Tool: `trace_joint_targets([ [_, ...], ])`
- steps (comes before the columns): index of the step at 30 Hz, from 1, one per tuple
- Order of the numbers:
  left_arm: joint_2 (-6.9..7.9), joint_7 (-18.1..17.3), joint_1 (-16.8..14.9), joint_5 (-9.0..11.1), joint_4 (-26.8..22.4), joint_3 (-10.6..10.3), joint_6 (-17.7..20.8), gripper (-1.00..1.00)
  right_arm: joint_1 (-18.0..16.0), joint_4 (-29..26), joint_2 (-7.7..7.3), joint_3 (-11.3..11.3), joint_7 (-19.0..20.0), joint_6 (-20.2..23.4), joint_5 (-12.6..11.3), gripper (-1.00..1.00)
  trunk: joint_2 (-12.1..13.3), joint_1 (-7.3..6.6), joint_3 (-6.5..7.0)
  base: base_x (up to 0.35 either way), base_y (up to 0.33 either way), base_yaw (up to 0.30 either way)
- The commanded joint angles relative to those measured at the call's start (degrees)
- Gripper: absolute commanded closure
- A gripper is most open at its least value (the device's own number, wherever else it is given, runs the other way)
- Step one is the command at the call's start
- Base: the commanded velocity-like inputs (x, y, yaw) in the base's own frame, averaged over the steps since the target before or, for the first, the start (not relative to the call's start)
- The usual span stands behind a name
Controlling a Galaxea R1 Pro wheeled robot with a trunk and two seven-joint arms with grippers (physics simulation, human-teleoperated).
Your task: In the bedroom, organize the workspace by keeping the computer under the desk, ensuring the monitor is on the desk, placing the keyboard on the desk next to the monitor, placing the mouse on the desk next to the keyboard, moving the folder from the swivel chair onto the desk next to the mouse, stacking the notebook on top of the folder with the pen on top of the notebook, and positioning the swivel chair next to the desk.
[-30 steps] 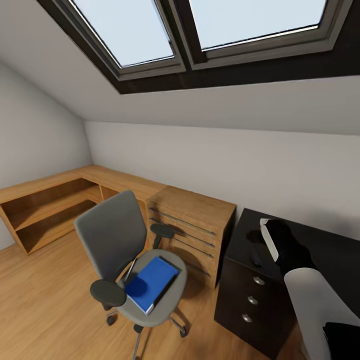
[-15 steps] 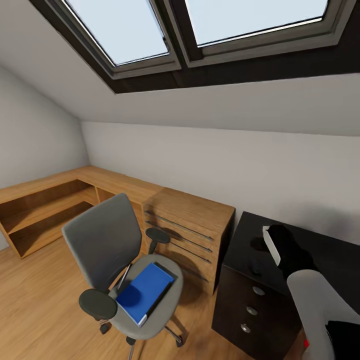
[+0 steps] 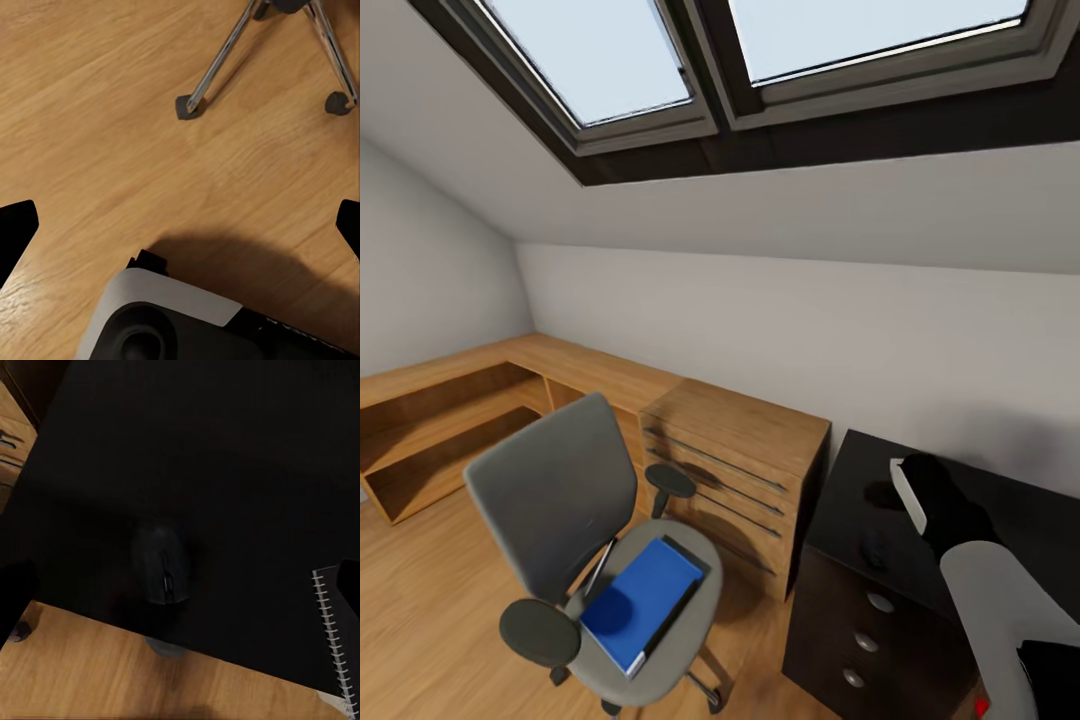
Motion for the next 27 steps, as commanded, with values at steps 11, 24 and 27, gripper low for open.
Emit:
trace_joint_targets([
  [11, -0.03, -0.21, -0.04, 0.52, -0.03, -0.25, -0.07, -1.00, -0.04, 0.67, 0.11, 0.03, 1.02, 0.26, -0.33, -1.00, -0.85, 0.47, -0.44, 0.055, 0.000, 0.000],
  [24, 0.02, -0.20, -0.04, 0.60, -0.04, -0.12, -0.14, -1.00, -0.04, 0.87, -0.14, -0.09, 4.13, 0.13, -0.23, -1.00, -6.07, 3.32, -2.77, 0.000, 0.000, 0.000],
  [27, 0.04, -0.20, -0.04, 0.61, -0.04, -0.07, -0.31, -1.00, 0.00, 1.31, -0.08, -0.10, 4.39, -0.05, -0.25, -1.00, -7.27, 3.98, -3.31, 0.000, 0.000, 0.000],
])
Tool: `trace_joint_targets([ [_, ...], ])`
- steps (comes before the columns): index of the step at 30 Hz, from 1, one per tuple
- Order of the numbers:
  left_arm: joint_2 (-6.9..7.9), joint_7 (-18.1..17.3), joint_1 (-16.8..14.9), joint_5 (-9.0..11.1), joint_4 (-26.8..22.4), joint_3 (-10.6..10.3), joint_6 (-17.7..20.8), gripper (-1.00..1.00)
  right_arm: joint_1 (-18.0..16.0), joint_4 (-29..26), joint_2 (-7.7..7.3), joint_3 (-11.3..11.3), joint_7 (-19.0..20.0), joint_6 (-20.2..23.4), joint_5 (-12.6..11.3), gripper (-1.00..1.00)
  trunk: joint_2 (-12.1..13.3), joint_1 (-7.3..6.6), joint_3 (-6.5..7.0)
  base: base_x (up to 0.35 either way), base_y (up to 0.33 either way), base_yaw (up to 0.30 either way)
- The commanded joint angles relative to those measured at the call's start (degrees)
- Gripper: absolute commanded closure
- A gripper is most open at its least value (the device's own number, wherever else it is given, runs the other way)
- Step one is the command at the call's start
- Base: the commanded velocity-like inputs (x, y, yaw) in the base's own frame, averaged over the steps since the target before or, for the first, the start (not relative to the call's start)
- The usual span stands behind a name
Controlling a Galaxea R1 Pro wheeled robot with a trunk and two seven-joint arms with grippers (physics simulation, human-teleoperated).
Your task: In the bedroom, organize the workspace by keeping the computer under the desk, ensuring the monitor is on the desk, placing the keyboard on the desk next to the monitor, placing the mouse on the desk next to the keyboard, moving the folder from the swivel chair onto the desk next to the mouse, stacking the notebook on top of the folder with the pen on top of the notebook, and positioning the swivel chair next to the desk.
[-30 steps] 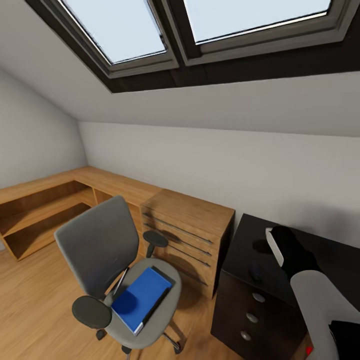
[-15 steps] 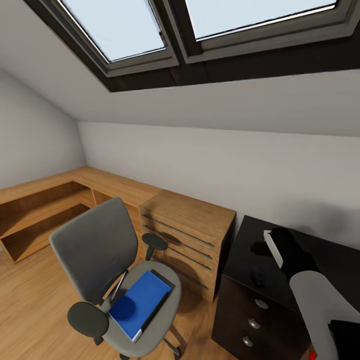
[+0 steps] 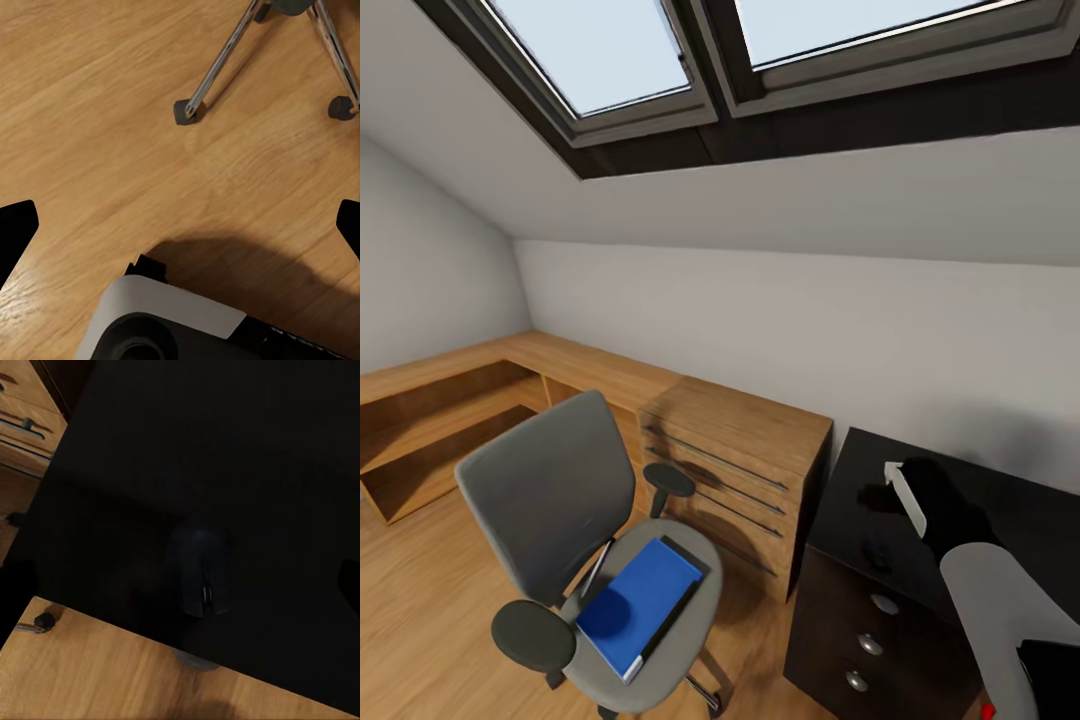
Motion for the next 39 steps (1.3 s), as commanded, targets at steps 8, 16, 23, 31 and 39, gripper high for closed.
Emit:
trace_joint_targets([
  [8, -0.04, 0.10, -0.02, 1.59, 0.05, 0.23, -7.75, -1.00, 0.01, 4.77, 0.04, -0.05, -0.14, -6.40, -0.59, -1.00, -3.27, 1.77, -1.51, 0.000, 0.000, 0.000],
  [16, -0.06, 0.09, -0.04, 2.83, 0.05, 0.19, -11.14, -1.00, 0.01, 7.49, -0.23, -0.11, -0.18, -11.26, -0.51, -1.00, -6.48, 3.52, -2.95, 0.000, 0.000, 0.000],
  [23, -0.13, 0.11, -0.04, 3.06, 0.12, 0.16, -15.27, -1.00, 0.01, 7.88, -0.97, -0.12, -0.32, -12.13, -0.50, -1.00, -9.29, 5.06, -4.21, 0.000, 0.000, 0.000],
  [31, -0.07, 0.10, -0.03, 3.11, 0.14, 0.12, -16.22, -1.00, 0.01, 7.99, -1.64, -0.07, -0.30, -12.29, -0.50, -1.00, -12.50, 6.82, -5.64, 0.000, 0.000, 0.000],
  [39, -0.09, 0.11, -0.04, 3.11, 0.14, 0.09, -16.33, -1.00, 0.01, 8.92, -1.71, -0.04, -0.19, -12.36, -0.48, -1.00, -15.70, 8.58, -7.08, 0.000, 0.000, 0.000],
])
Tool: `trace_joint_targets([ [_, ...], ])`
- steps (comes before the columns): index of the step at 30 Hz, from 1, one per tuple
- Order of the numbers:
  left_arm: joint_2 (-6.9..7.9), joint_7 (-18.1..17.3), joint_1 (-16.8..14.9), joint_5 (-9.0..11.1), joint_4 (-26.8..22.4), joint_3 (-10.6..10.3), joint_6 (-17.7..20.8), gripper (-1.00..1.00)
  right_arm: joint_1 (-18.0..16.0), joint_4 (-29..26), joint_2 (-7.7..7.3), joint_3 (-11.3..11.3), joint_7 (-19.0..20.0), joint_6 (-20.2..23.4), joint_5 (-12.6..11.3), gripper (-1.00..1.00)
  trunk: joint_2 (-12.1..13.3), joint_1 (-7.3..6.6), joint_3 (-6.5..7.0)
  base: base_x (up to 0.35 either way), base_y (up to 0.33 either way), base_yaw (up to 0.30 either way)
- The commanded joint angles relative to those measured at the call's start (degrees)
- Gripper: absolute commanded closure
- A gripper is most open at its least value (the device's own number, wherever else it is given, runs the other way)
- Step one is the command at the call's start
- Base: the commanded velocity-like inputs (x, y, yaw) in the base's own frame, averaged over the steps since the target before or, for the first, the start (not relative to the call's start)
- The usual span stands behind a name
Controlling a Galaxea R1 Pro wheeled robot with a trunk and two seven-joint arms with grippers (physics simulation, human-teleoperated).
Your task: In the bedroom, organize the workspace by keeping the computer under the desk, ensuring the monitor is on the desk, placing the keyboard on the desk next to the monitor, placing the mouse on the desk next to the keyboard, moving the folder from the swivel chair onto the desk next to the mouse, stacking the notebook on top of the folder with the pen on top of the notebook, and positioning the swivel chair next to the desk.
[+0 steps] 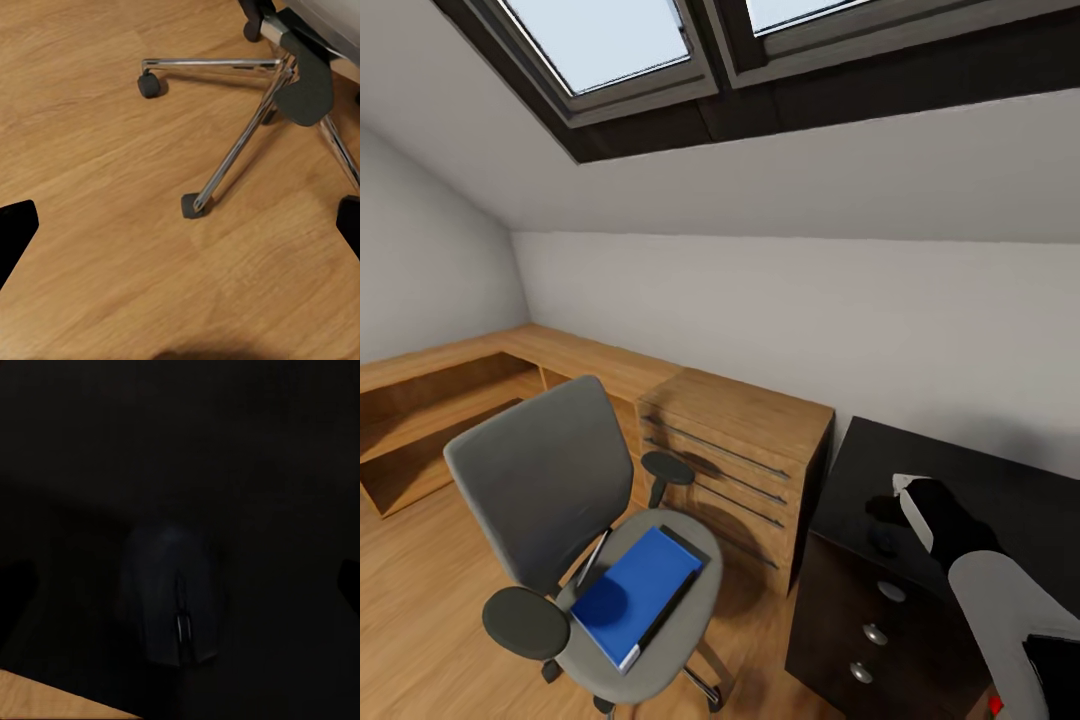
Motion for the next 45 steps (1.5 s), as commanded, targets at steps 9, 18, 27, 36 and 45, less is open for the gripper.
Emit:
trace_joint_targets([
  [9, 0.04, -0.19, -0.03, 0.43, 0.04, -0.07, -0.21, -1.00, -0.03, 1.10, 0.16, -0.05, -0.26, 0.20, -0.50, -1.00, -3.66, 1.98, -1.68, 0.000, 0.000, 0.000],
  [18, 0.04, -0.18, -0.04, 0.43, 0.04, -0.07, -0.23, -1.00, -0.03, 1.76, 0.09, -0.05, -0.17, 0.20, -0.55, -1.00, -7.27, 3.96, -3.30, 0.000, 0.000, 0.000],
  [27, 0.09, -0.18, -0.04, 0.43, 0.04, -0.07, -0.25, -1.00, -0.03, 1.87, 0.07, -0.05, -0.17, 0.20, -0.51, -1.00, -10.08, 5.50, -4.56, 0.000, 0.000, 0.000],
  [36, 0.25, -0.24, -0.03, 0.43, 0.53, -0.07, -0.11, -1.00, -0.03, 1.88, 0.03, -0.05, -0.17, 0.20, -0.47, -1.00, -10.08, 5.50, -4.56, 0.000, 0.000, 0.000],
  [45, 0.29, -0.46, -0.04, 0.36, 1.87, -0.18, -0.19, -1.00, -0.03, 1.88, -0.01, -0.05, -0.17, 0.20, -0.47, -1.00, -10.08, 5.50, -4.56, 0.139, 0.000, 0.000],
])
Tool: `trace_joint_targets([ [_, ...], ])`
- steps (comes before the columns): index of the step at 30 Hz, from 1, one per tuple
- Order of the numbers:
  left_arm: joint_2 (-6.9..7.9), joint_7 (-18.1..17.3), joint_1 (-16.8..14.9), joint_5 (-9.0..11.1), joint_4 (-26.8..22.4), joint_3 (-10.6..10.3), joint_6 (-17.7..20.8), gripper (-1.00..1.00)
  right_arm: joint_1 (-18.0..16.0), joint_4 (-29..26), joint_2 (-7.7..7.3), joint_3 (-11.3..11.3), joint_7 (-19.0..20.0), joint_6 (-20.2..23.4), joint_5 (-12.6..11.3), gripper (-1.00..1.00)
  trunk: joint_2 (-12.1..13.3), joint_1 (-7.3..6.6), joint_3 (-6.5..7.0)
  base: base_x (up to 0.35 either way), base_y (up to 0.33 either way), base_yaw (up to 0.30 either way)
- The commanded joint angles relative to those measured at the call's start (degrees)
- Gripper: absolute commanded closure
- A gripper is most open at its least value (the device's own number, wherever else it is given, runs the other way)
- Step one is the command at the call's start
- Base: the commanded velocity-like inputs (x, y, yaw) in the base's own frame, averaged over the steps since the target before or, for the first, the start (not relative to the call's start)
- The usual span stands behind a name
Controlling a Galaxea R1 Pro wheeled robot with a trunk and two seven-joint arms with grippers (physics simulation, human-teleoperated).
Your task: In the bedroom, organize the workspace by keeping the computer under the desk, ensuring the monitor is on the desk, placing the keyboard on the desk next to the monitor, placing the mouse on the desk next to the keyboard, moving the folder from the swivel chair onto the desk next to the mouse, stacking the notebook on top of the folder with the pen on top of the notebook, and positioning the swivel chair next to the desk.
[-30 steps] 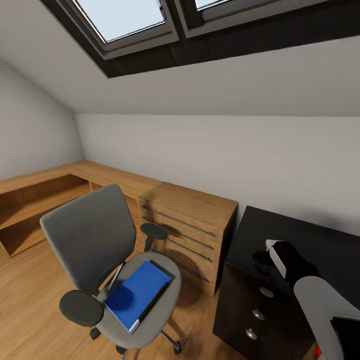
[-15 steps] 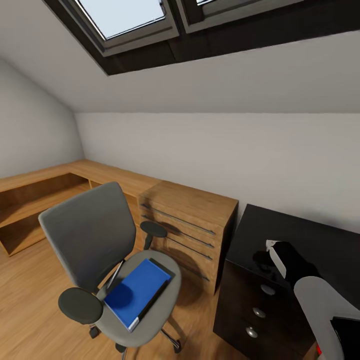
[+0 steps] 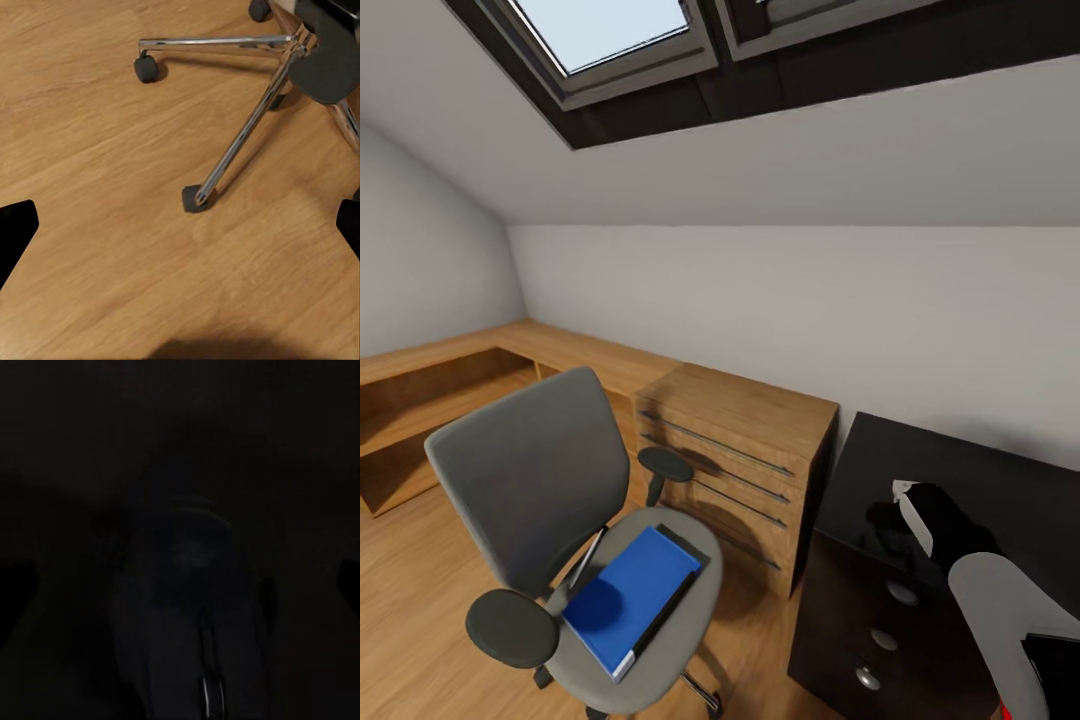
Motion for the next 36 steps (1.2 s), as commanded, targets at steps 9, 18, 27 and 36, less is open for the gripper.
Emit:
trace_joint_targets([
  [9, 0.01, -0.21, -0.04, 0.21, 0.15, 0.13, -0.19, -1.00, -0.02, -0.08, 0.01, -0.08, -0.33, 0.24, -0.38, -1.00, -0.03, 0.01, -0.06, 0.032, 0.000, 0.000],
  [18, 0.01, -0.07, -0.04, 0.20, 0.15, 0.20, -0.37, -1.00, -0.02, 1.03, 0.01, -0.08, -0.33, 0.24, -0.36, -1.00, -0.03, 0.01, -0.06, 0.002, 0.000, 0.000],
  [27, 0.01, -0.03, -0.03, 0.20, 0.15, 0.21, -0.39, -1.00, -0.02, 1.51, 0.01, -0.08, -0.35, 0.25, -0.31, -1.00, -0.03, 0.01, -0.06, 0.000, 0.000, 0.000],
  [36, 0.01, -0.02, -0.04, 0.20, 0.15, 0.21, -0.39, -1.00, -0.02, 2.61, 0.01, -0.08, -0.41, 0.32, -0.30, -1.00, -0.03, 0.01, -0.06, 0.000, 0.000, 0.000],
])
